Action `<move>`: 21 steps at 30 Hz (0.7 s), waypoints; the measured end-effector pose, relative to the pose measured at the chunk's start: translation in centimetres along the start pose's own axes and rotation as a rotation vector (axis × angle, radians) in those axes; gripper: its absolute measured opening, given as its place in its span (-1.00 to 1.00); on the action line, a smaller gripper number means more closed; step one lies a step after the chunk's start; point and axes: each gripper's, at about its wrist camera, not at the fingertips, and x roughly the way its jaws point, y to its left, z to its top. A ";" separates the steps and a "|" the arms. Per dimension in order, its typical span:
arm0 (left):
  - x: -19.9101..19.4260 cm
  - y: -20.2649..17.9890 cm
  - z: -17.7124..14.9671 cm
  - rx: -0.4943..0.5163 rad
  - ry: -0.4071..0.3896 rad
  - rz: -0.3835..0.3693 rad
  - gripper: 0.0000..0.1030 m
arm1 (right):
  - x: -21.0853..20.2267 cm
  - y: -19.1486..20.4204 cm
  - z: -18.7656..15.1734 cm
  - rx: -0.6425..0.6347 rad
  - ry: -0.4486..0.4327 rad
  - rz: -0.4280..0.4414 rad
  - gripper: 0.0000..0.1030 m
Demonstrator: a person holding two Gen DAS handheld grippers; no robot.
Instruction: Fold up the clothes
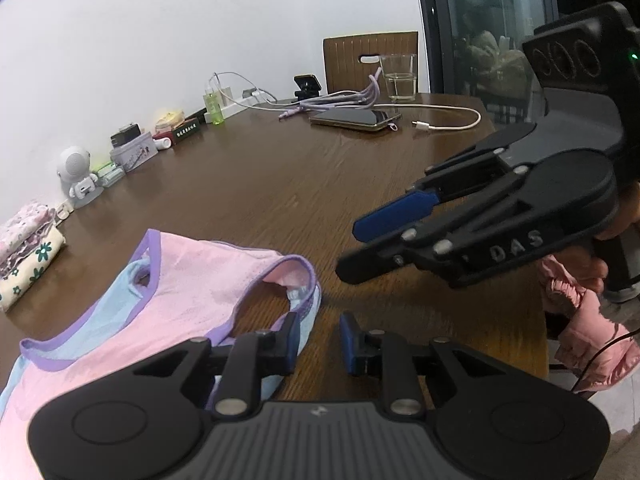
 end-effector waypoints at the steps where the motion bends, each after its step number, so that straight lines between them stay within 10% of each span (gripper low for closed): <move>1: 0.1 0.1 0.1 -0.001 0.003 -0.001 -0.69 | 0.0 0.0 0.0 -0.010 0.003 0.012 -0.25; 21: -2.5 1.7 -1.1 -0.074 0.076 0.082 -0.68 | 3.1 4.9 3.4 -0.823 0.178 0.270 -0.27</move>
